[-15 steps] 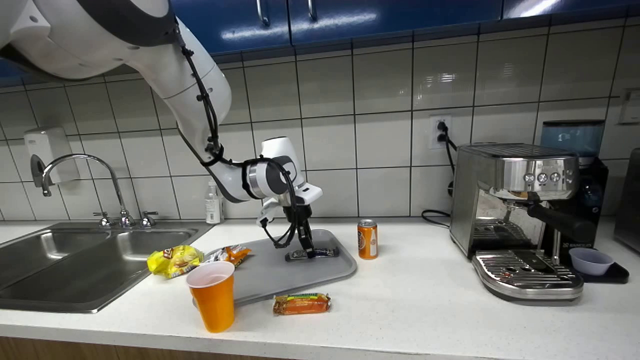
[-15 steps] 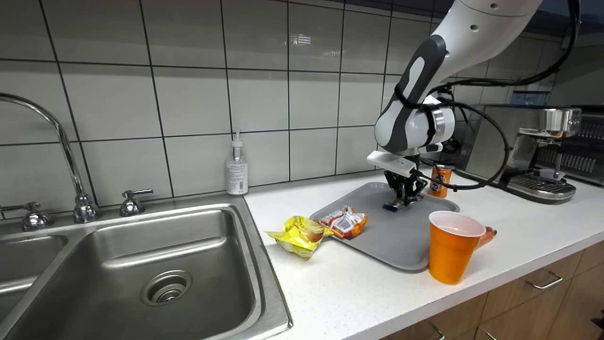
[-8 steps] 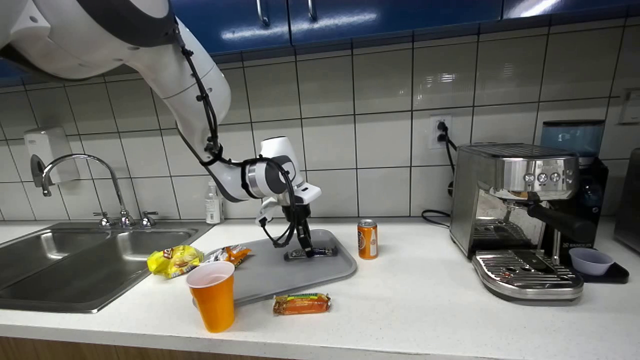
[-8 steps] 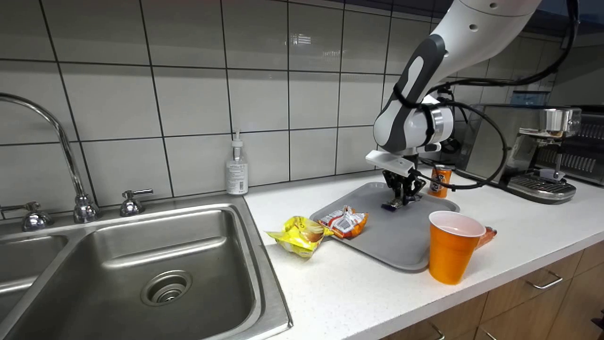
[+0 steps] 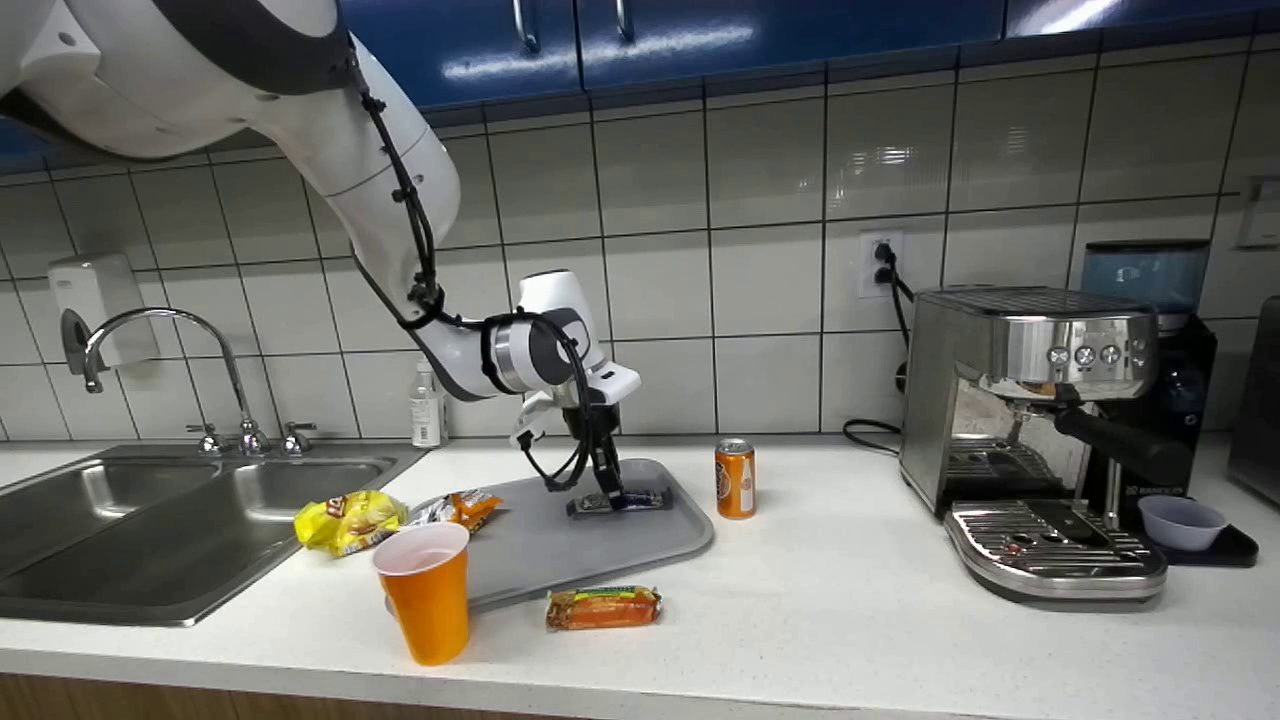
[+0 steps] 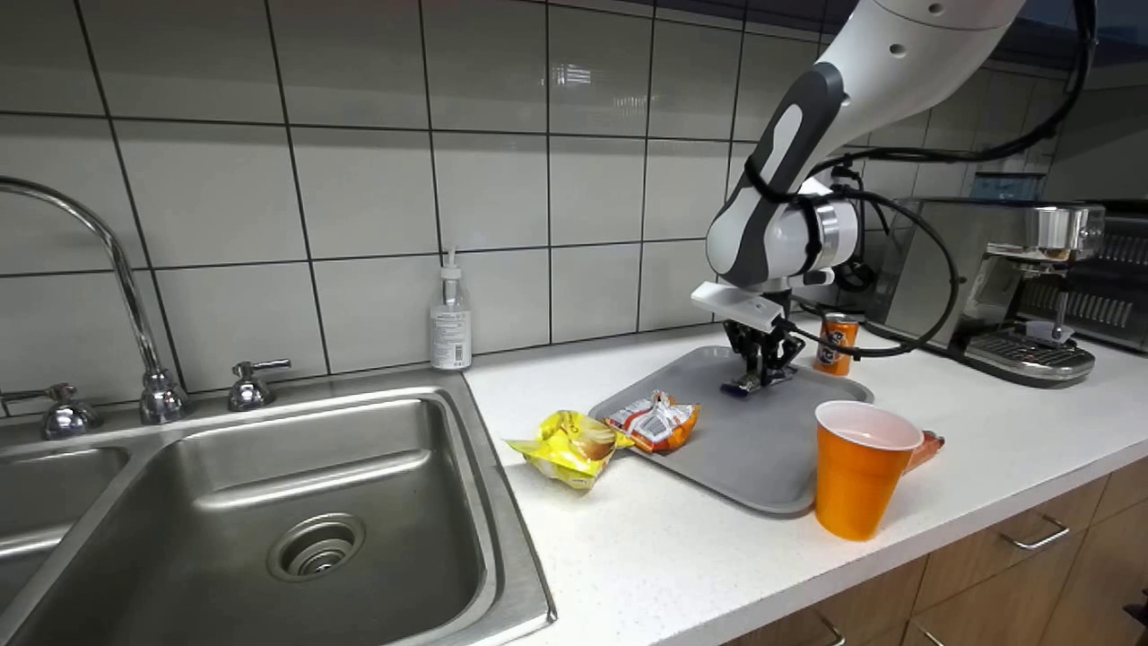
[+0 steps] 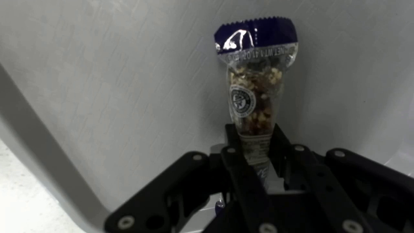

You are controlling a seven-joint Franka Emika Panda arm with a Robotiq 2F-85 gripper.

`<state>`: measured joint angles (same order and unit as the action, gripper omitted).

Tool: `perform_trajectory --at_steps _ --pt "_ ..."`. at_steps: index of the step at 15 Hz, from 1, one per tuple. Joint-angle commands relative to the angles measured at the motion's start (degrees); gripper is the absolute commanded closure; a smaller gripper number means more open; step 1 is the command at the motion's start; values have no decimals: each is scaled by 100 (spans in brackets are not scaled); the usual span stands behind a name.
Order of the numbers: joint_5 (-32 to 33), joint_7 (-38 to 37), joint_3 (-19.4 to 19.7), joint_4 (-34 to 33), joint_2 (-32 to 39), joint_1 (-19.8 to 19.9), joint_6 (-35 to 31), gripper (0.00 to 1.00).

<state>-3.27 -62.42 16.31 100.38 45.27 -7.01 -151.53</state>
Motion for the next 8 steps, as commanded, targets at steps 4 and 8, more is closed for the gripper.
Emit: perform_trajectory --at_steps 4,8 --pt "103 -3 -69 -88 -65 -87 161 93" --pt "126 3 -88 -39 -124 -188 114 93"
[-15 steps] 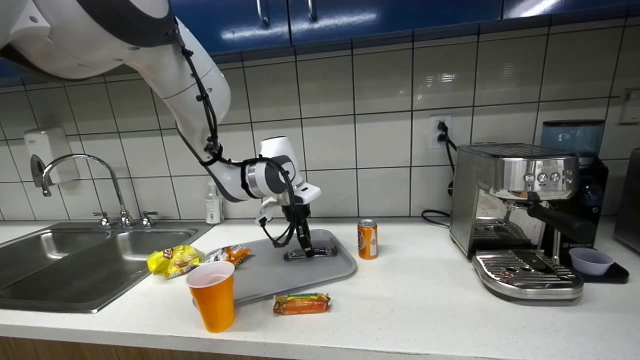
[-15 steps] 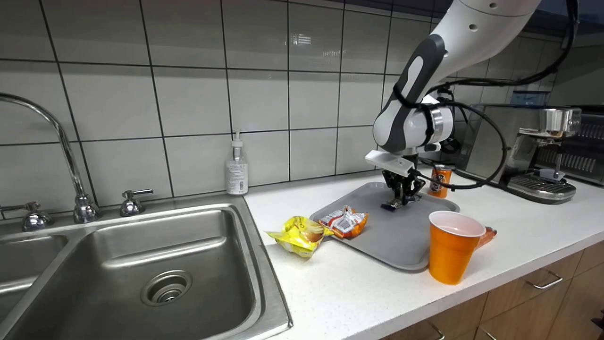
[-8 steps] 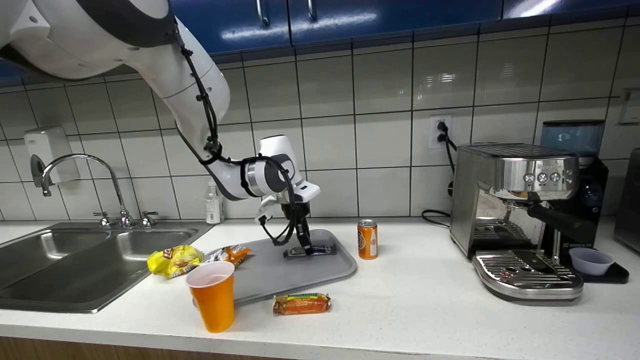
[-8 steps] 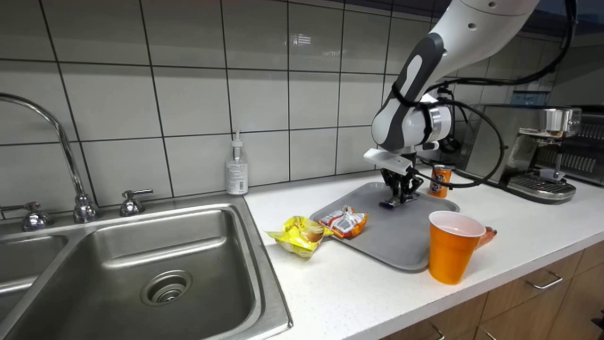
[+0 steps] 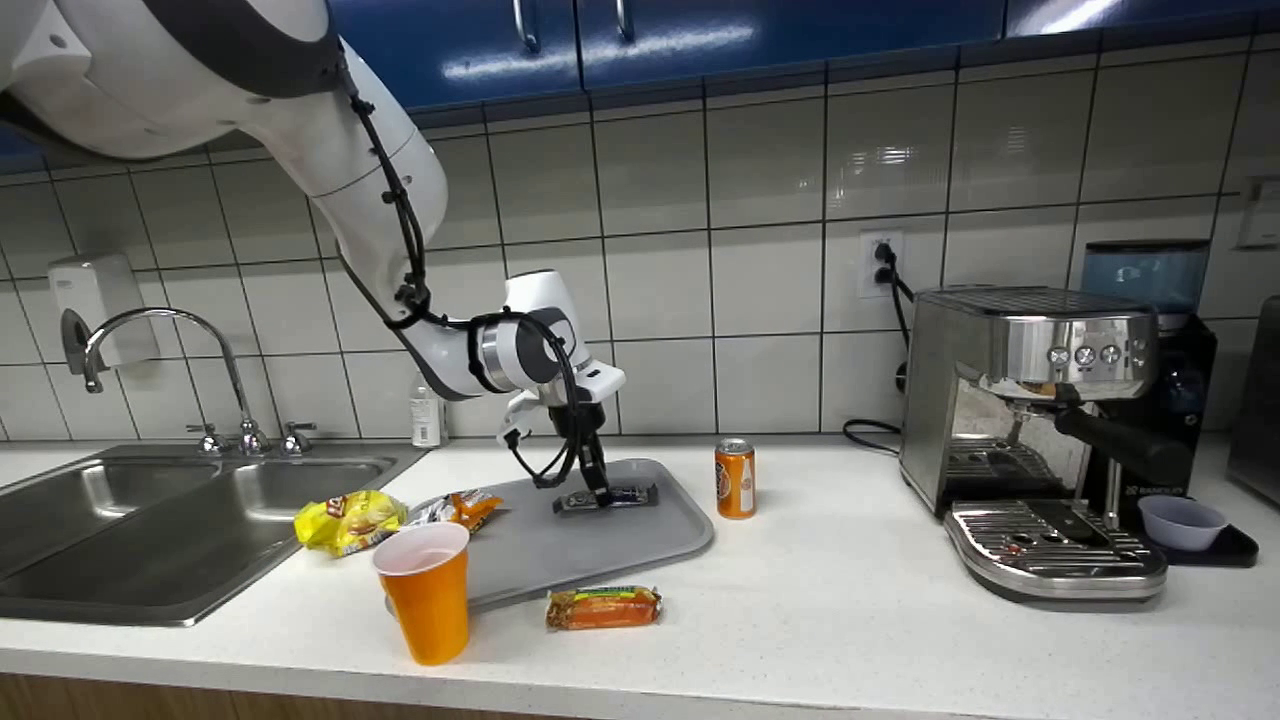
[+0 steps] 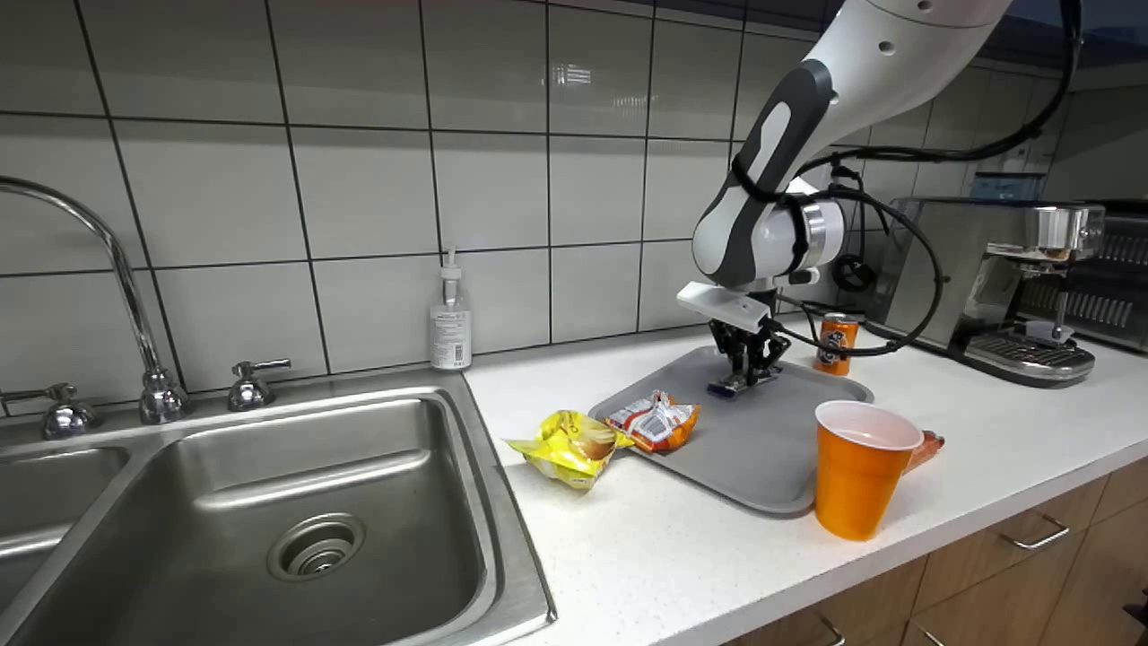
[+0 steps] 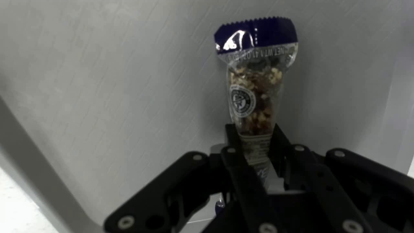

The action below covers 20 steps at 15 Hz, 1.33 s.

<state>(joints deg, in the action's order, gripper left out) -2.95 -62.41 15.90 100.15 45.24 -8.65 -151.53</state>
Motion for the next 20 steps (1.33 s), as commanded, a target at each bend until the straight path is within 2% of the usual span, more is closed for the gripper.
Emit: perform_trajectory --at_steps 1,20 --pt "107 -2 -44 1 -143 -59 94 93" --pt "405 69 -231 -92 -262 -597 -1 93"
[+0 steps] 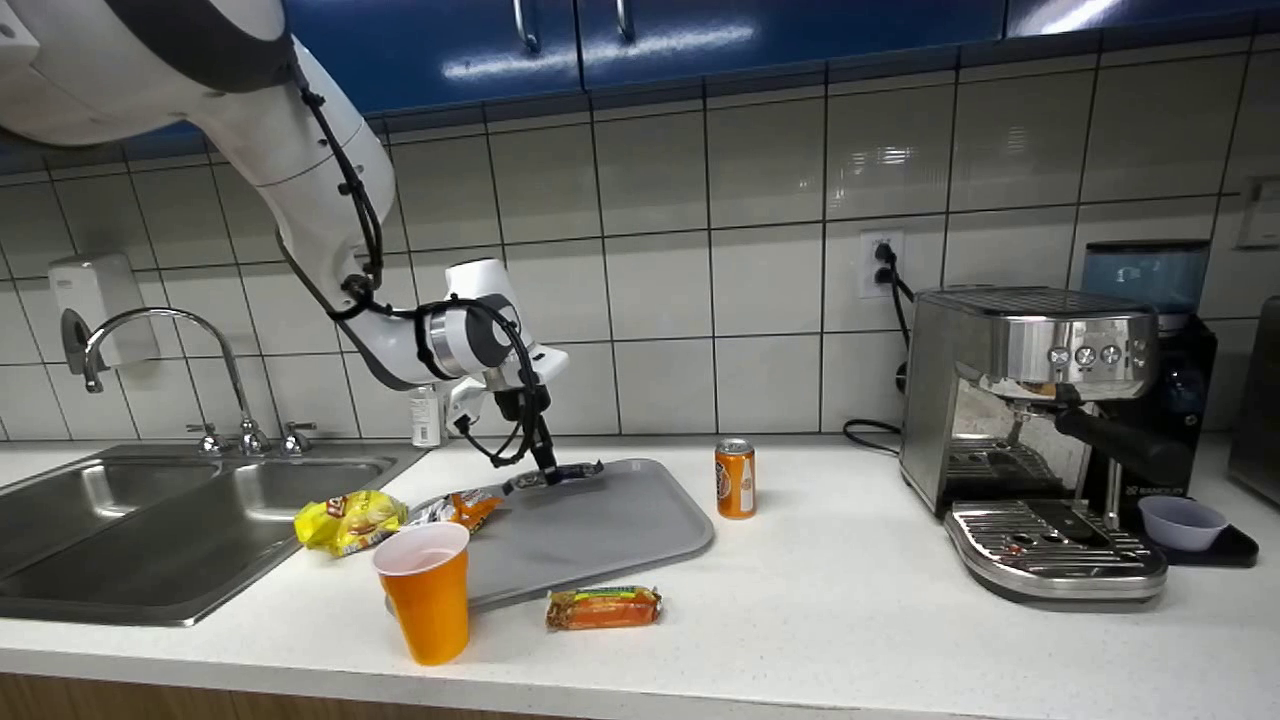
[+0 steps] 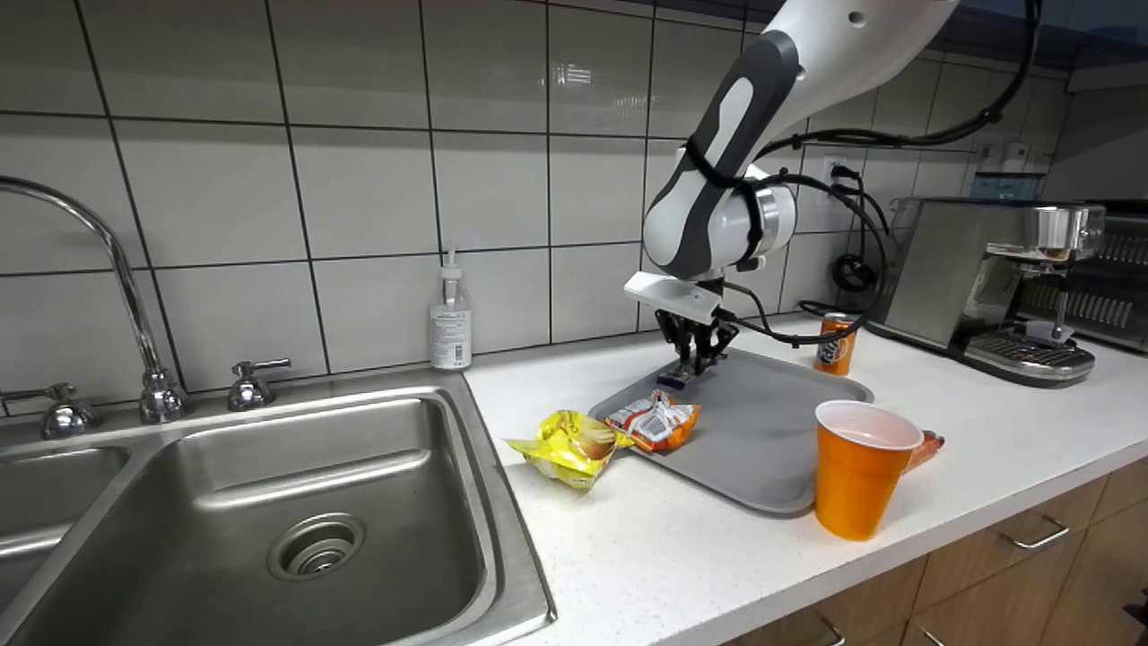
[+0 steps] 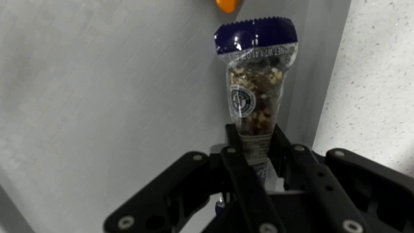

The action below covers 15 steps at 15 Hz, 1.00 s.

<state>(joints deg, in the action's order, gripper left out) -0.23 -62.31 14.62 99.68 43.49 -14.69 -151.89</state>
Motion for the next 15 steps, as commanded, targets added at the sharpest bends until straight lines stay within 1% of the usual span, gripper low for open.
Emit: perform_trajectory --at_steps 1,15 --pt "151 63 -121 -67 -79 -16 36 93" --pt "257 165 -472 -552 170 -255 76 93"
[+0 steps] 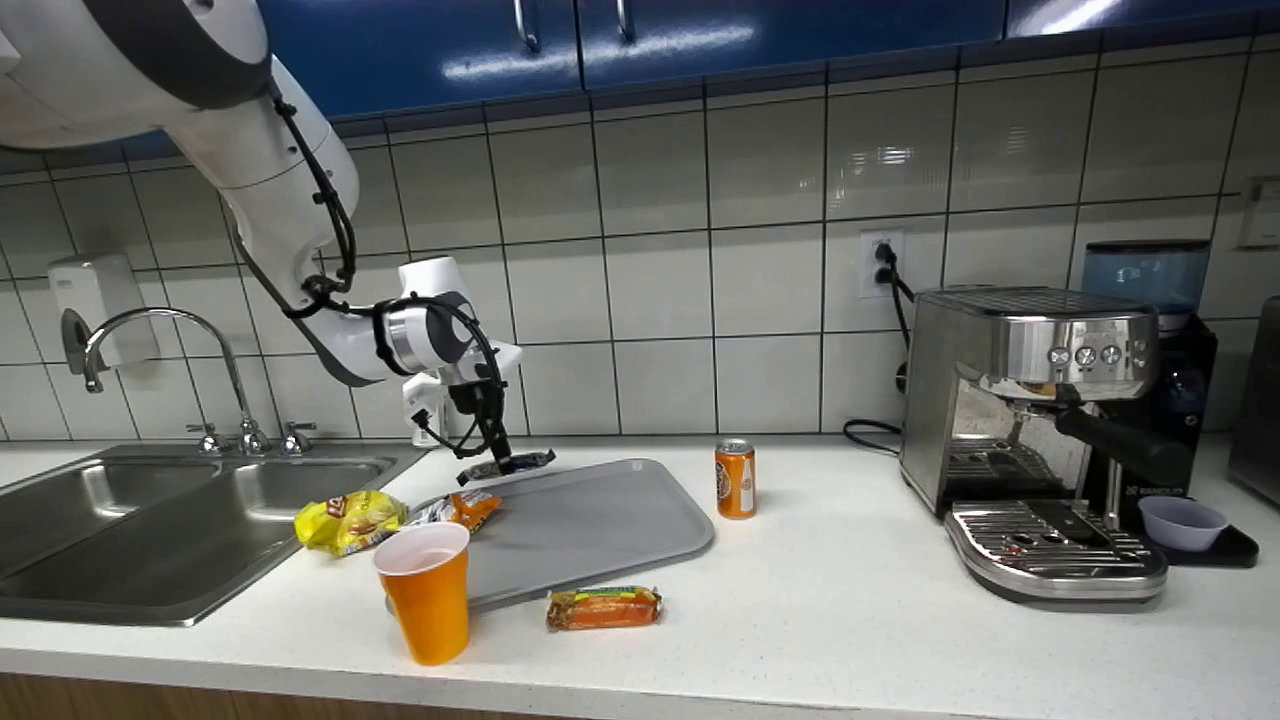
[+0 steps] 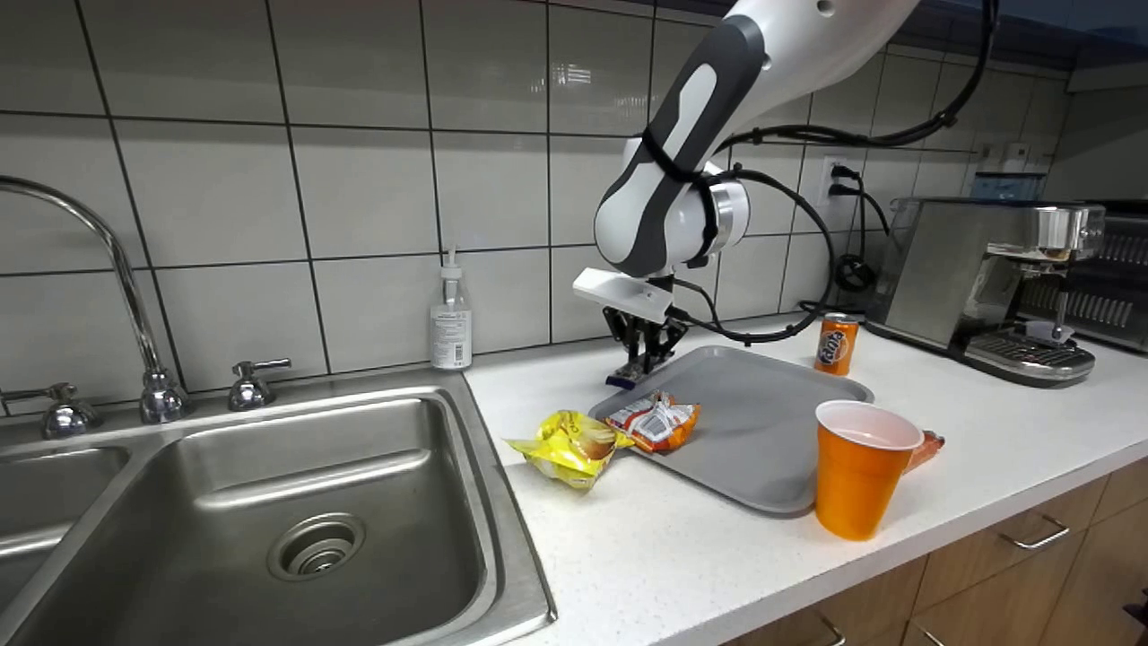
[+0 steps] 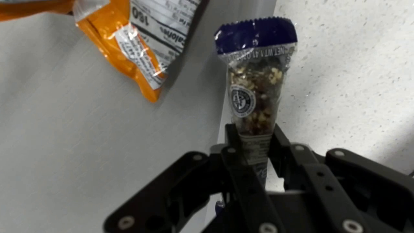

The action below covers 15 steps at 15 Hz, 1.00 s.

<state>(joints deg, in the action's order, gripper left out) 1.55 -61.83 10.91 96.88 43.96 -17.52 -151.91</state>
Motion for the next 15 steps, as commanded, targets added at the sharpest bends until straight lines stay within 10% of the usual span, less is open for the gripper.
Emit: perform_trajectory --at_steps 1,12,13,15 --pt "71 138 -129 -320 153 21 88 93" --pt "-8 465 -381 -962 627 19 204 93" --pt "-10 468 -371 -986 642 16 200 49" --pt "-19 483 -361 -1025 661 21 184 41"
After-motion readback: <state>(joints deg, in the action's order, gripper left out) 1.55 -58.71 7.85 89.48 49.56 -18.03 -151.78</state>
